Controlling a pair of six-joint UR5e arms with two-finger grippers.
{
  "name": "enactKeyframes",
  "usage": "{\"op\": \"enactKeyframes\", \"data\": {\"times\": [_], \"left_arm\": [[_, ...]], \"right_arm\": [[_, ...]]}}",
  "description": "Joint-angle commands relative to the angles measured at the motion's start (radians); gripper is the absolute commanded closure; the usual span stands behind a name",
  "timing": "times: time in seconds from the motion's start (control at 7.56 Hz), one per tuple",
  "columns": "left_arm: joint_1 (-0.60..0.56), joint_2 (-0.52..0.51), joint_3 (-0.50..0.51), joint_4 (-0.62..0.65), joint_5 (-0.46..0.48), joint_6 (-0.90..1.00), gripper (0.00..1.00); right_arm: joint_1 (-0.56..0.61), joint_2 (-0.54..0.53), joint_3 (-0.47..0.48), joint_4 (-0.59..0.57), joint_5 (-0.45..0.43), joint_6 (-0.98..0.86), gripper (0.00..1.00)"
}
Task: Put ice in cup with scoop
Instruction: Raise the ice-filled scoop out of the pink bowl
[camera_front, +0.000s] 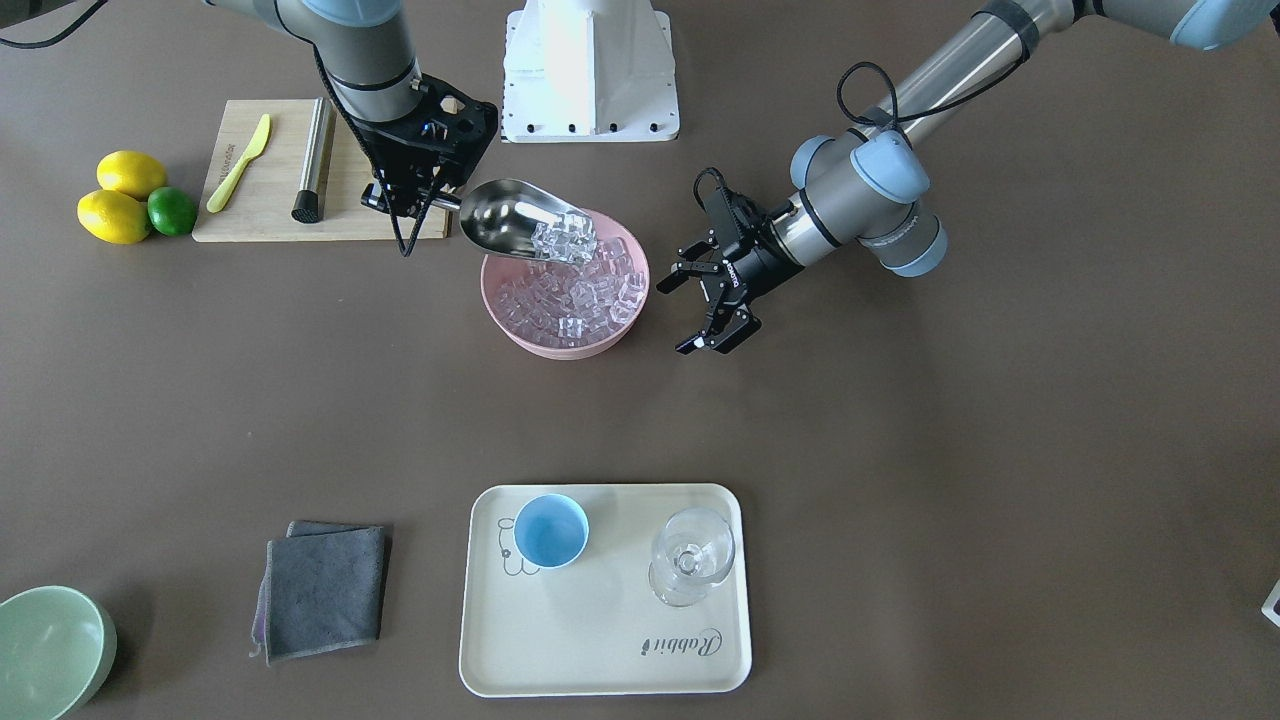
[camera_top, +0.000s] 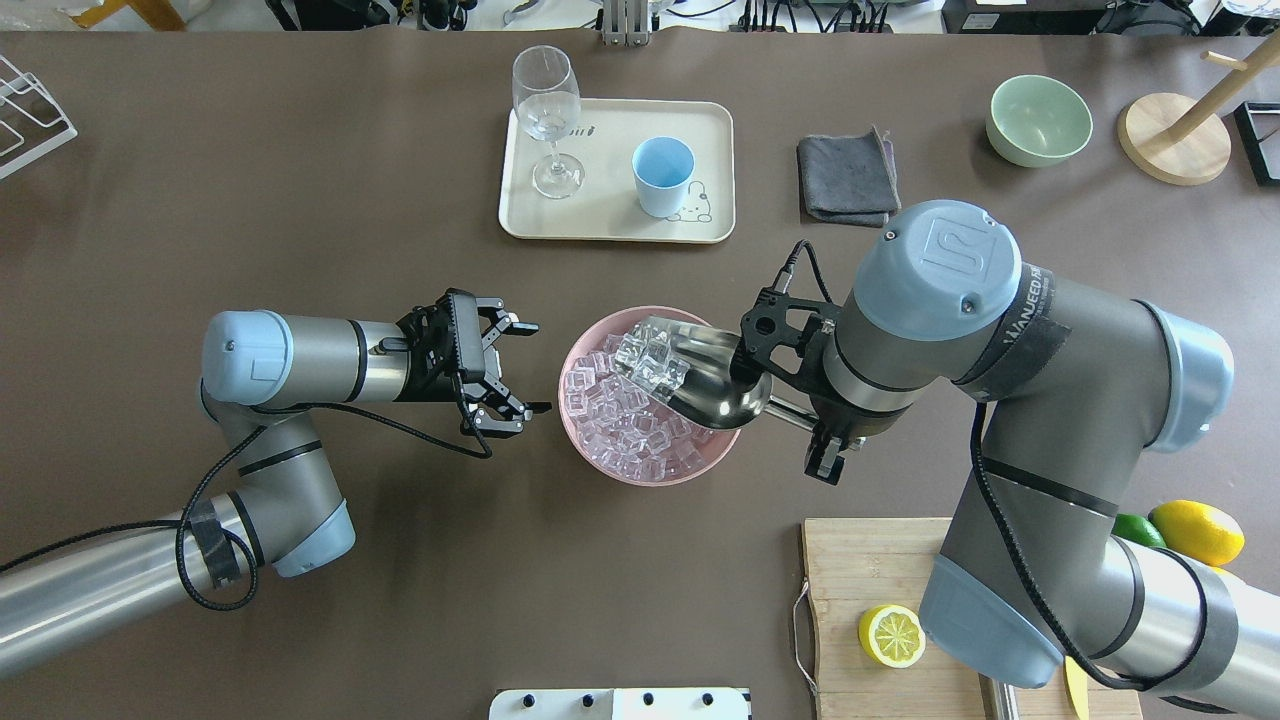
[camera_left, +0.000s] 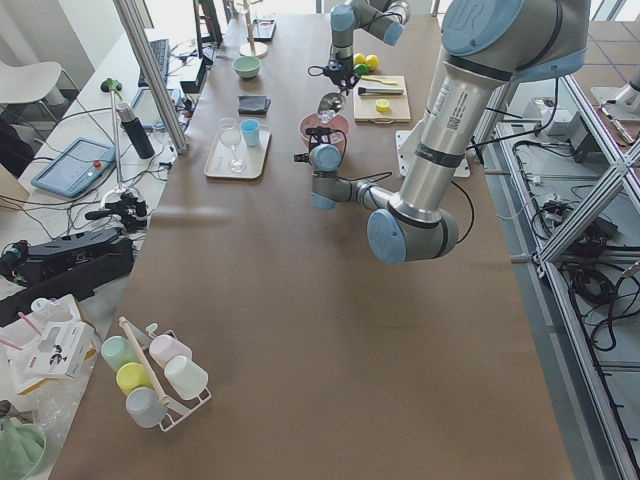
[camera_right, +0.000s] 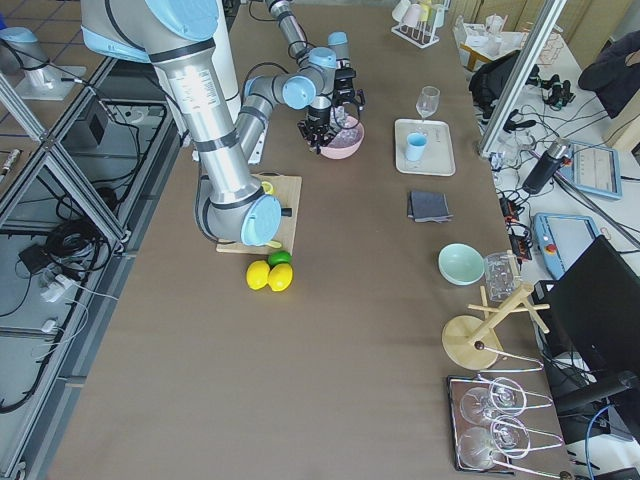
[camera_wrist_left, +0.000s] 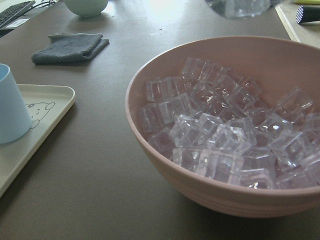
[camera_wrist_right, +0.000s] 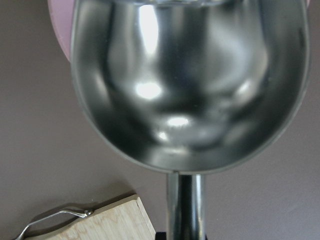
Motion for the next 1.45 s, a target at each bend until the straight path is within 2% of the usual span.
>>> {"op": "enactKeyframes", "data": {"times": [0.0, 0.13, 0.26, 0.79, 1.06, 1.32], "left_arm": [[0.000, -0.001, 0.000, 0.000, 0.002, 0.001, 0.02], [0.000, 0.001, 0.000, 0.000, 0.002, 0.001, 0.02], [0.000, 0.001, 0.000, 0.000, 0.002, 0.001, 0.02], [0.000, 0.002, 0.000, 0.000, 0.002, 0.001, 0.02], [0.000, 0.004, 0.000, 0.000, 0.002, 0.001, 0.02], [0.000, 0.007, 0.000, -0.002, 0.002, 0.002, 0.02]], "right_arm": [[0.039, -0.061, 0.010, 0.186, 0.012, 0.072, 1.00], [0.039, -0.081, 0.004, 0.249, 0.010, 0.114, 1.00], [0.039, -0.086, 0.006, 0.265, 0.010, 0.119, 1.00], [0.057, -0.085, -0.004, 0.248, 0.030, 0.208, 1.00], [0.107, -0.050, -0.005, 0.091, 0.137, 0.251, 1.00], [0.146, 0.030, -0.017, -0.075, 0.147, 0.251, 1.00]]}}
